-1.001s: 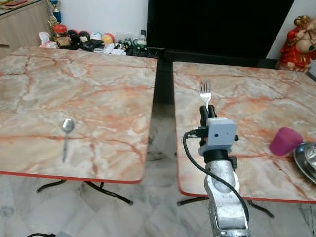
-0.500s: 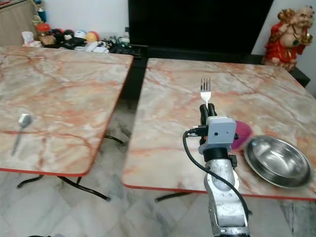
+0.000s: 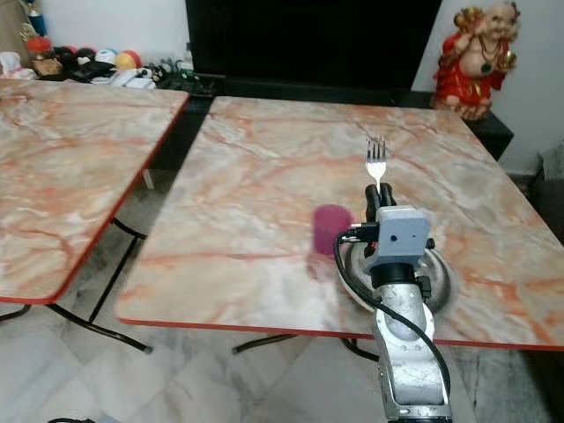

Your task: Setting the table

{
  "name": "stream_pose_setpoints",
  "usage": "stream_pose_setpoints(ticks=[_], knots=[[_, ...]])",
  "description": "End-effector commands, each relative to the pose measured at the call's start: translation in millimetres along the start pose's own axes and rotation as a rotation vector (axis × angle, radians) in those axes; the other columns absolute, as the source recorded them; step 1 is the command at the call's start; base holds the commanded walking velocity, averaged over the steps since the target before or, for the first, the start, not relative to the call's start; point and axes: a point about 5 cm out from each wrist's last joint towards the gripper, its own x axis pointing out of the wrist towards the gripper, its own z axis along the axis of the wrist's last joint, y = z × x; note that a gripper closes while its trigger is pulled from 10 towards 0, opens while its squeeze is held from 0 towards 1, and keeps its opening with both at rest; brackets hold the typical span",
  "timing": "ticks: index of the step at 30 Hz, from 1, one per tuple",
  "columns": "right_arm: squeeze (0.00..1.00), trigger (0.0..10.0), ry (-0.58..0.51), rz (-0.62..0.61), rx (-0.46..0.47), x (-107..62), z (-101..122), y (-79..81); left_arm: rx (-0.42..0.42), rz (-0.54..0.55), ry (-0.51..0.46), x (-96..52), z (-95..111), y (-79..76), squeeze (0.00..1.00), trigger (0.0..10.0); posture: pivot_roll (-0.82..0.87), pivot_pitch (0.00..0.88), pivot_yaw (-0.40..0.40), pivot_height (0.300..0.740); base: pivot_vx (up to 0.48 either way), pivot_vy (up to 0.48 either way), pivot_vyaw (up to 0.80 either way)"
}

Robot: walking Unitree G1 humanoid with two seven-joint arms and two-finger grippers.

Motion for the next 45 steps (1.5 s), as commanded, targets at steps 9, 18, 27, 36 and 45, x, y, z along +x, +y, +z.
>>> stream_pose_setpoints(ticks=[9, 18, 27, 36, 45], knots=[[0.00, 10.0, -0.017, -0.028, 0.013, 2.3, 3.5, -3.2, 0.001, 0.011, 0.029, -1.5, -7.6, 0.4, 0.00, 10.0, -0.05, 0.092, 0.009, 0.740, 0.000, -0.134, 0.00], [0.00, 10.0, 0.005, -0.093, 0.047, -1.0, -0.5, -10.1, -0.042, 0.076, 0.015, -4.3, -6.0, 18.2, 0.00, 10.0, -0.05, 0.099, 0.020, 0.740, 0.000, 0.000, 0.00], [0.00, 10.0, 0.000, -0.109, 0.046, 2.0, 1.2, -14.1, -0.069, 0.053, -0.006, -2.8, -2.9, 12.3, 0.00, 10.0, -0.05, 0.104, 0.013, 0.740, 0.000, 0.000, 0.00], [0.00, 10.0, 0.009, -0.101, 0.045, 2.5, -0.1, -11.9, -0.091, 0.042, -0.011, -2.5, -3.4, 9.2, 0.00, 10.0, -0.05, 0.101, 0.004, 0.740, 0.090, 0.000, 0.00], [0.00, 10.0, 0.014, -0.097, 0.039, 3.2, -0.9, -12.0, -0.094, 0.041, -0.016, -2.4, -2.0, 10.3, 0.00, 10.0, -0.05, 0.092, 0.002, 0.740, 0.322, 0.000, 0.00]])
